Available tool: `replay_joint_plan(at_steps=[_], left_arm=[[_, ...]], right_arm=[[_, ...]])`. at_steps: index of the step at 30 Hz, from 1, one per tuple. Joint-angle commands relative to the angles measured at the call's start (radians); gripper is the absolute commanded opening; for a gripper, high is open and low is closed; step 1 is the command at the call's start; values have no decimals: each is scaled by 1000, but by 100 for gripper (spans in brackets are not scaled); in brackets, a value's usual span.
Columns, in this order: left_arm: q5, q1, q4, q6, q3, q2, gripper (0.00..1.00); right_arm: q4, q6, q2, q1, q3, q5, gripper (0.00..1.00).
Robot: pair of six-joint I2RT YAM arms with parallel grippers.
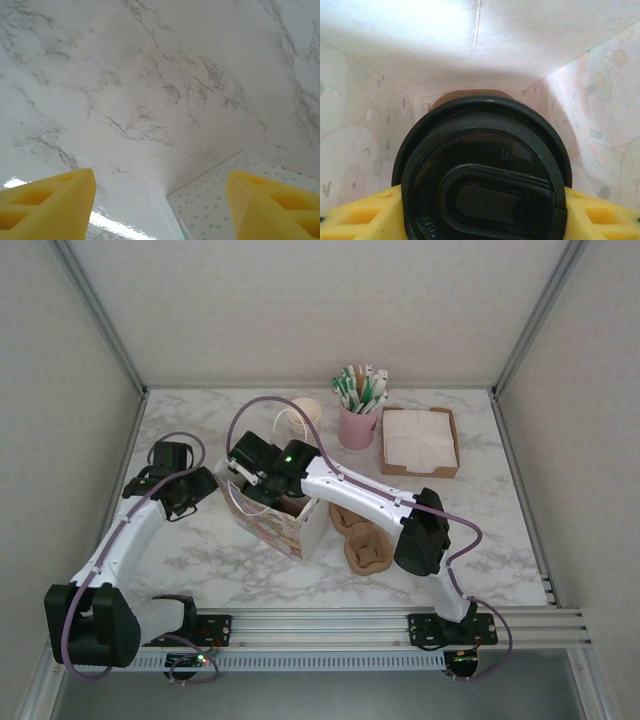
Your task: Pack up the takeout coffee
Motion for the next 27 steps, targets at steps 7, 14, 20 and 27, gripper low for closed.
replay_joint_plan(at_steps=[7,14,20,27], left_arm=[[-35,16,24,-21,-19,12,68],[-24,18,29,-18,-22,31,68],[-14,19,28,-15,-19,33,68],[-18,18,18,-9,-20,24,68]], right_arm=[[-57,-15,90,-8,2,0,53],[-151,-11,138,-9,14,5,53],[-169,12,184,-8,-10,-6,53],[-118,31,177,-8,-130,-24,53]])
